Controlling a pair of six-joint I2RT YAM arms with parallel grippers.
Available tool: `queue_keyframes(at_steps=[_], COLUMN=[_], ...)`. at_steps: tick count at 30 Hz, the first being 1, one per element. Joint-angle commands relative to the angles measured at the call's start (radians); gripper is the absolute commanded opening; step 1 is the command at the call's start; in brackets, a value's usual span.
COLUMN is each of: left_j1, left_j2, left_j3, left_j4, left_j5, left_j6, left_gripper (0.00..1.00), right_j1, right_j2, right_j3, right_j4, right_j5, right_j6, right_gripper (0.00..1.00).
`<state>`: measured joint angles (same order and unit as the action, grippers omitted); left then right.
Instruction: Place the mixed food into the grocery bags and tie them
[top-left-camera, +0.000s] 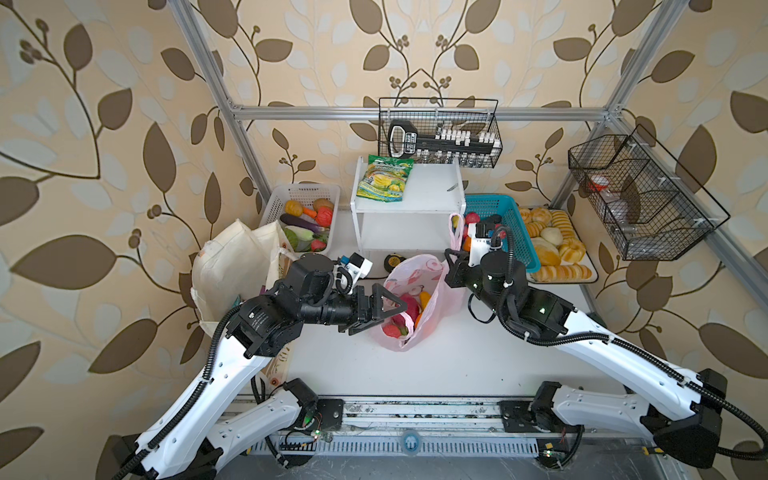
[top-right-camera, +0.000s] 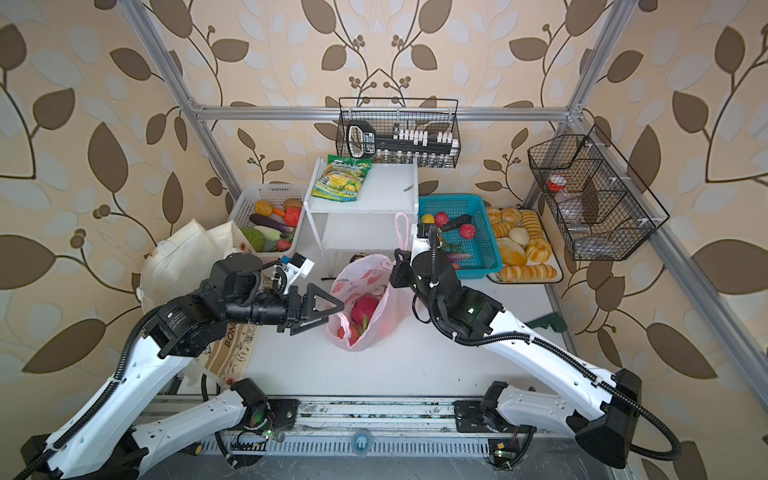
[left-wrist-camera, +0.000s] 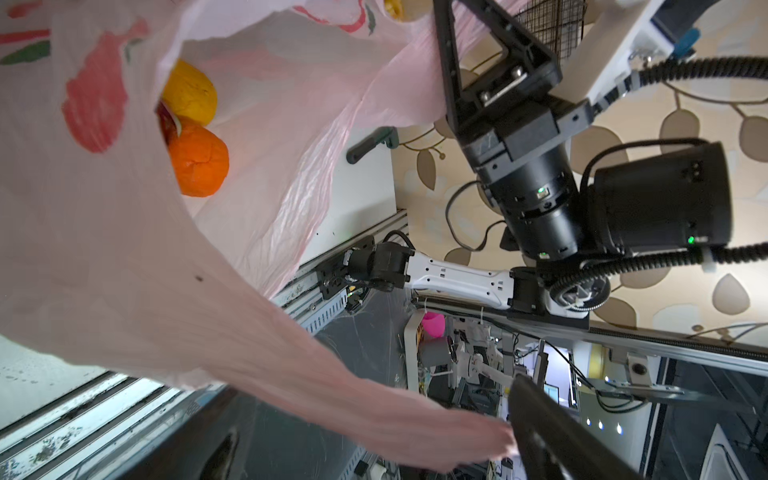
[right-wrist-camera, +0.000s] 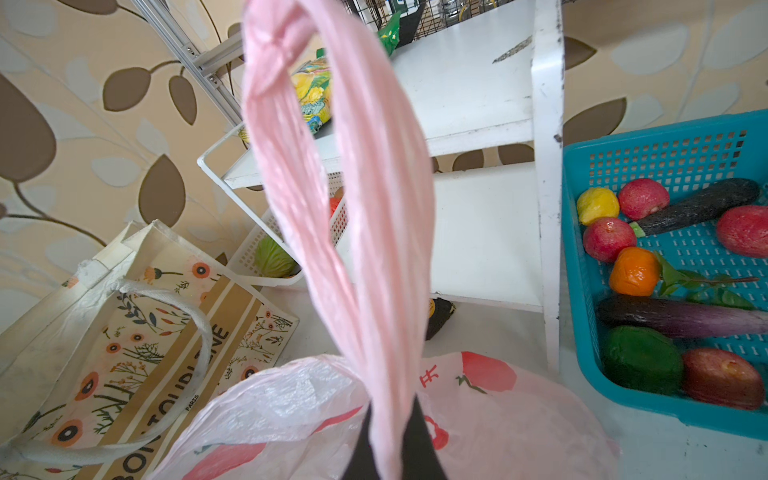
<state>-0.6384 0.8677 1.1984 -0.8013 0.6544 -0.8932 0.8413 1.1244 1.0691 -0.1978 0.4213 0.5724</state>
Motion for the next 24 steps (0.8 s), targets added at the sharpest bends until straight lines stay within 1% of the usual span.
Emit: queue_keyframes(at_steps=[1,2,3,5,8,10,12,13,14,15,17,18,21,24], left_j1=[-0.037,-0.046,-0.059,-0.096,-0.16,-0.174,-0.175,-0.174,-0.174,-0.174,-0.175,-0.173,-0.173,-0.173], left_j2=[-0.034,-0.032,-0.027,-0.013,0.022,0.045,0.046,0.038,0.027,0.019,0.02,0.026,0.064,0.134], left_j3=[-0.004,-0.003,-0.013,-0.041,-0.035,-0.002,0.033,0.037,0.038,0.033,0.044,0.063,0.161,0.317], left_j4=[0.076,0.082,0.112,0.175,0.18,0.144,0.111,0.125,0.157,0.202,0.25,0.247,0.183,0.027], left_j5=[-0.007,-0.032,-0.048,-0.078,-0.157,-0.224,-0.318,-0.344,-0.366,-0.373,-0.388,-0.398,-0.417,-0.467], left_j6=[-0.002,-0.003,-0.041,-0.078,-0.062,-0.032,-0.017,-0.016,0.004,0.011,0.018,0.035,0.117,0.222], left_gripper=[0.99,0.99,0.99,0.99,0.97,0.92,0.75,0.65,0.52,0.36,0.16,0.11,0.11,0.12], right_j1=[-0.008,-0.011,-0.011,-0.011,-0.012,-0.012,-0.01,-0.01,-0.01,-0.009,-0.008,-0.006,0.005,0.02], right_j2=[0.008,0.01,0.011,0.012,0.014,0.009,0.001,-0.004,-0.014,-0.022,-0.044,-0.055,-0.085,-0.138], right_j3=[0.046,0.049,0.049,0.051,0.058,0.056,0.05,0.047,0.044,0.038,0.025,0.02,0.022,0.011], right_j4=[0.014,0.014,0.015,0.02,0.017,0.012,0.004,-0.004,-0.013,-0.02,-0.029,-0.038,-0.095,-0.147], right_j5=[-0.01,-0.011,-0.012,-0.015,-0.026,-0.028,-0.022,-0.018,-0.011,-0.003,0.008,0.014,0.04,0.086], right_j6=[-0.003,-0.003,-0.005,-0.005,-0.004,-0.006,-0.008,-0.008,-0.009,-0.01,-0.009,-0.009,-0.02,-0.031], right_gripper=[0.0,0.0,0.0,0.0,0.0,0.0,0.0,0.0,0.0,0.0,0.0,0.0,0.0,0.0])
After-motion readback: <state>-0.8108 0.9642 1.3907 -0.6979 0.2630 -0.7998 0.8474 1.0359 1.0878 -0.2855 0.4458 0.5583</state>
